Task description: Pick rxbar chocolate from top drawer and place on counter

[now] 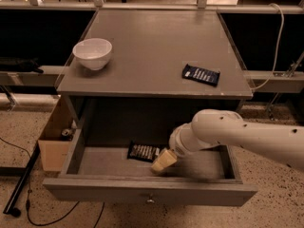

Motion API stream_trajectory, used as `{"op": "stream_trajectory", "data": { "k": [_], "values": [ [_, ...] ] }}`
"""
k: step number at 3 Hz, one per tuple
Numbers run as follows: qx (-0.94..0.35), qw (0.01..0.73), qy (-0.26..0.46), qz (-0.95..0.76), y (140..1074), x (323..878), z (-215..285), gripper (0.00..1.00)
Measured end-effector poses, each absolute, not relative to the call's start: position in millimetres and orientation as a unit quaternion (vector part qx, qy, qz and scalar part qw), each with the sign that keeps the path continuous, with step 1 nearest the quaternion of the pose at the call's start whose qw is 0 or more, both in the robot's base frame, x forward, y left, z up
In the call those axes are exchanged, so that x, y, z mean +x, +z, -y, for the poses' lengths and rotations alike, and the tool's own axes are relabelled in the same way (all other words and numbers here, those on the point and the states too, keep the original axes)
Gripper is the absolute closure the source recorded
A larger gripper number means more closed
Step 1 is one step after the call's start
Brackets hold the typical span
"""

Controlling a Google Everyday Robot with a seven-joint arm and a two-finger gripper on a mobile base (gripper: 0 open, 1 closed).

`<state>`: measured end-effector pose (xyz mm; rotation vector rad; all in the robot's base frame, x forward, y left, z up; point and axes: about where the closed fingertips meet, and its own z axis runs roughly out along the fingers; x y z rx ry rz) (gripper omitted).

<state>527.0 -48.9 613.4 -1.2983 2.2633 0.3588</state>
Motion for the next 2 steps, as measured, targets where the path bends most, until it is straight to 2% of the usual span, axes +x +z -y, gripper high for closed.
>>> {"op": "stream_trajectory", "data": {
  "k": [1, 2],
  "values": [
    [-0.490, 0.235, 0.119, -0.831, 589.4, 592.4, 20.5, 0.00],
    [-0.488, 0.237, 0.119, -0.832, 591.0, 590.9, 23.5, 0.00]
  ]
}}
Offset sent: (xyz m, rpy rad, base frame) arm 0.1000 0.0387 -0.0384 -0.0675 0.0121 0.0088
